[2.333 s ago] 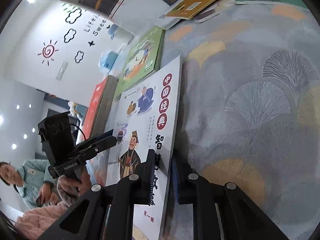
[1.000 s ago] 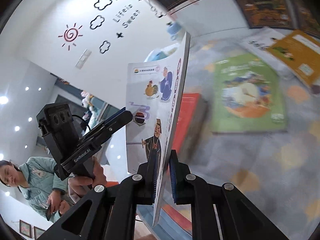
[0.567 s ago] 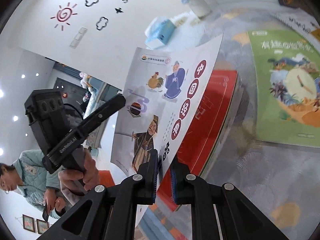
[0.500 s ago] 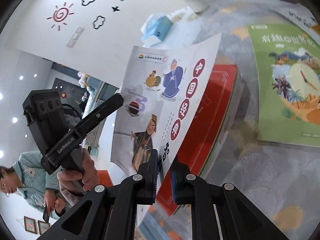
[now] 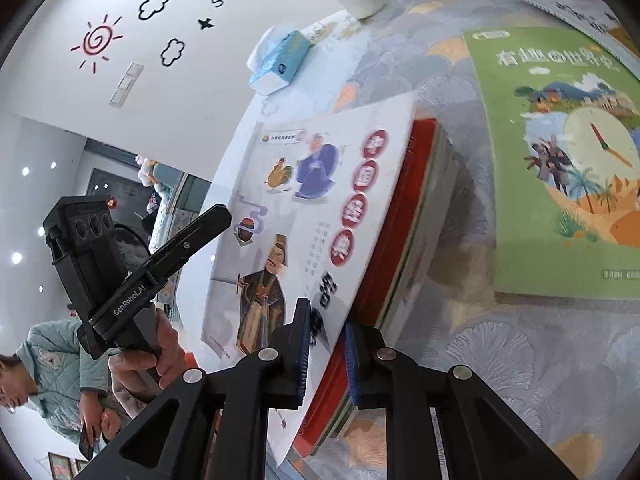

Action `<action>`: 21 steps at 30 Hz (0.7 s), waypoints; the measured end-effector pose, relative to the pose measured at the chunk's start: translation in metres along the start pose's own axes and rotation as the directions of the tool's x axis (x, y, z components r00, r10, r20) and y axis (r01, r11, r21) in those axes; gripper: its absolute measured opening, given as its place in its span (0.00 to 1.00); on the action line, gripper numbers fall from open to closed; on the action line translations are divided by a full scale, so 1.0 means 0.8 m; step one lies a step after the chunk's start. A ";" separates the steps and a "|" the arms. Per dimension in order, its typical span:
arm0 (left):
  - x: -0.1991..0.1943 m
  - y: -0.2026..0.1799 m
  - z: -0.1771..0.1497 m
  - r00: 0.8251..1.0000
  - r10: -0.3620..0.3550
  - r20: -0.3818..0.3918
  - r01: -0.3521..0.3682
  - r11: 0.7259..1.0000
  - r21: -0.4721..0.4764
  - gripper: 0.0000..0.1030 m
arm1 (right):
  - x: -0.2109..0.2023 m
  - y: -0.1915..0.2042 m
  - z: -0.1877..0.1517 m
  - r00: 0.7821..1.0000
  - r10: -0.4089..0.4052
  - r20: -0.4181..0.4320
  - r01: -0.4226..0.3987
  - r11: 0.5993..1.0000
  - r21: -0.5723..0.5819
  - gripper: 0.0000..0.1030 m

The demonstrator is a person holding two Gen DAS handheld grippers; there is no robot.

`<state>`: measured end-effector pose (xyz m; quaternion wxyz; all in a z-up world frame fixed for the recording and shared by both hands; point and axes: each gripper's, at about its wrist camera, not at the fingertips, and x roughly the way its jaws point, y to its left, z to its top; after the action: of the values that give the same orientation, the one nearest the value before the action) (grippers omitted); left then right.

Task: Organize books
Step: 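Lift the white book with the left tool and lower it onto the red book, then open the left tool and pull it back from the stack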

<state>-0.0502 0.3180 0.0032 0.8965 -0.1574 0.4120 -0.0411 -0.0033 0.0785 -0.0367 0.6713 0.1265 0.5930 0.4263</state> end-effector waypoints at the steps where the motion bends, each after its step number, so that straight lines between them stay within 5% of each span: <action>1: -0.001 0.002 0.000 1.000 -0.007 0.003 0.007 1.000 -0.008 0.43 | 0.000 -0.002 -0.001 1.000 0.010 0.002 -0.010 1.000 0.008 0.14; 13: -0.013 -0.017 0.004 0.998 0.055 0.030 -0.055 0.998 0.019 0.43 | -0.007 -0.001 -0.008 1.000 0.001 0.001 -0.001 1.000 -0.002 0.14; 21: -0.035 -0.026 -0.002 0.993 0.111 0.049 -0.111 0.994 0.012 0.43 | -0.007 0.015 -0.004 0.996 -0.094 0.005 0.094 0.991 -0.098 0.18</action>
<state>-0.0686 0.3034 0.0290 0.9083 -0.1286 0.3980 0.0096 -0.0112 0.0808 -0.0260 0.6960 0.0656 0.5766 0.4229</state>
